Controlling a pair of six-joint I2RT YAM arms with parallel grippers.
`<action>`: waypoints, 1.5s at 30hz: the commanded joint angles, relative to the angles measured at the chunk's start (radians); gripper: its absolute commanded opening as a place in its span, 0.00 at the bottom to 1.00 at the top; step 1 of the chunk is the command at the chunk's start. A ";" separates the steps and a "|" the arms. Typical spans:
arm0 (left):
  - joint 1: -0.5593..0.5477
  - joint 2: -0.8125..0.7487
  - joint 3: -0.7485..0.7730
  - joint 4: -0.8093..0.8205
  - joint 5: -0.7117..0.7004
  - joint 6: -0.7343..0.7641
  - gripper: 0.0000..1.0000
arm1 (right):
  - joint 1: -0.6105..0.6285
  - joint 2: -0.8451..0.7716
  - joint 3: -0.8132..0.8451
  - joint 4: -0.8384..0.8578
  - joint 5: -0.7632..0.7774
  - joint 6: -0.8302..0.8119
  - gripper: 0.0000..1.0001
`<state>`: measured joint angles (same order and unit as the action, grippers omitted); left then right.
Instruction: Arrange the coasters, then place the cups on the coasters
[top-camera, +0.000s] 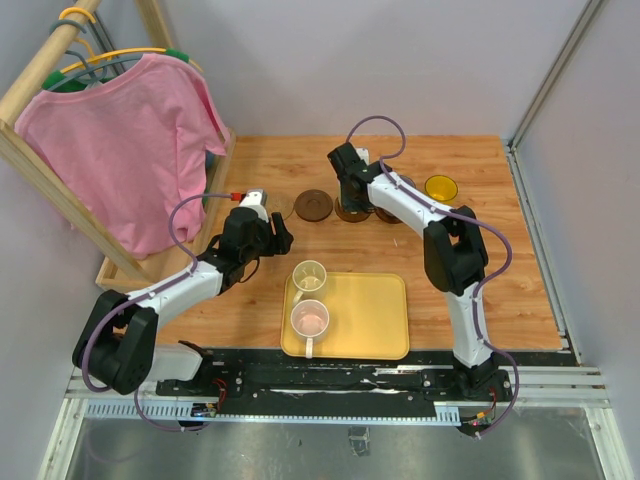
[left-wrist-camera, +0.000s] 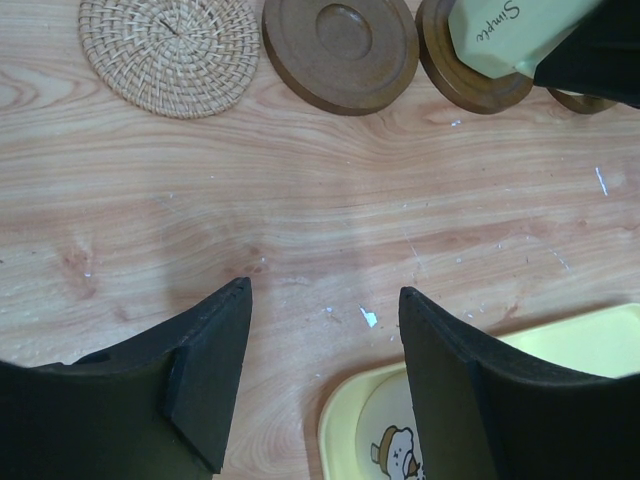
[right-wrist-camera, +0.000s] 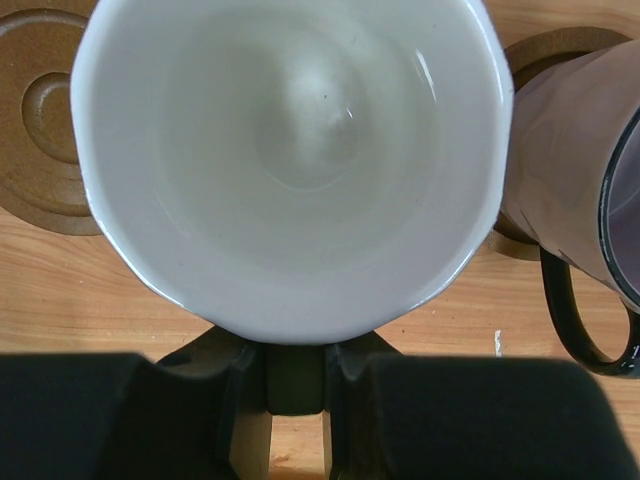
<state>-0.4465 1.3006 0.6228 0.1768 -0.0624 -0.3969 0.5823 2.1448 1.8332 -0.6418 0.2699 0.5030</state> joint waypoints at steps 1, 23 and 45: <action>0.006 0.009 0.028 0.023 0.009 0.013 0.64 | -0.016 -0.002 -0.010 0.045 0.010 0.010 0.01; 0.006 0.014 0.026 0.027 0.018 0.008 0.64 | -0.020 -0.064 -0.098 0.037 0.010 0.057 0.01; 0.006 -0.006 0.017 0.023 0.037 -0.002 0.64 | -0.018 -0.094 -0.145 0.017 -0.029 0.069 0.54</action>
<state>-0.4465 1.3083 0.6228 0.1772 -0.0395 -0.3977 0.5816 2.1014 1.7092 -0.5999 0.2523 0.5575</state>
